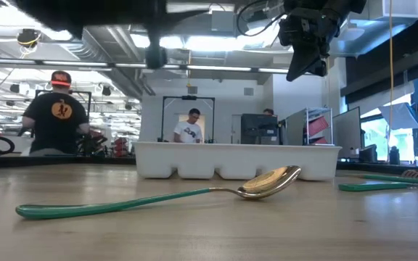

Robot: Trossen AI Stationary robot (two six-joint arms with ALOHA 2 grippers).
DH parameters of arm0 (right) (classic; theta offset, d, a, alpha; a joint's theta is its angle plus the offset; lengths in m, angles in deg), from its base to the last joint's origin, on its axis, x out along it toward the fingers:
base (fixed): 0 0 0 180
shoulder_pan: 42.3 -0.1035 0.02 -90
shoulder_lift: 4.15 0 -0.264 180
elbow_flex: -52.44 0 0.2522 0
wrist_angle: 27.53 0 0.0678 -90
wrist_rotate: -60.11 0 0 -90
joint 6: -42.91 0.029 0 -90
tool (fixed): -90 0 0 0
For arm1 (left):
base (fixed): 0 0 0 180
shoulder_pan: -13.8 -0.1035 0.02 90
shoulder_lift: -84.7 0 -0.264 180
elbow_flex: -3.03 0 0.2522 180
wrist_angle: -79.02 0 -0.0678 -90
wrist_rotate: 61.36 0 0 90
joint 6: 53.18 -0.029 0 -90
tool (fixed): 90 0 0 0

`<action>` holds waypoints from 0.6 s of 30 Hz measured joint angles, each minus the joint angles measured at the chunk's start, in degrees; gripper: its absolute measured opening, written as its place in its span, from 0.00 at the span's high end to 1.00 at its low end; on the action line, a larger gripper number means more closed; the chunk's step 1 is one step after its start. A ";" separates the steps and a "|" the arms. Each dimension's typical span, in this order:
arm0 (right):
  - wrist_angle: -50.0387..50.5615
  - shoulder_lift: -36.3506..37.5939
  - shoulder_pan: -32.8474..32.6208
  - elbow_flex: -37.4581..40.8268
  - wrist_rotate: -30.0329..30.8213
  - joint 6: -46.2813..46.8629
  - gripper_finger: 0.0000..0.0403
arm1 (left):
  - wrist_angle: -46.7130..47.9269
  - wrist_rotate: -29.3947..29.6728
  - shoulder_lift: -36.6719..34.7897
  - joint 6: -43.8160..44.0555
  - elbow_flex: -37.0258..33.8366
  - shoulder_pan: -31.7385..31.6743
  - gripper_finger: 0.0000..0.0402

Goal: Sort silverware
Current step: Put the spoon into the silverware organizer

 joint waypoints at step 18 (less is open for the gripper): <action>8.33 0.36 0.04 0.00 -6.47 -7.36 0.99 | 45.62 7.58 12.65 -11.59 24.35 12.17 0.79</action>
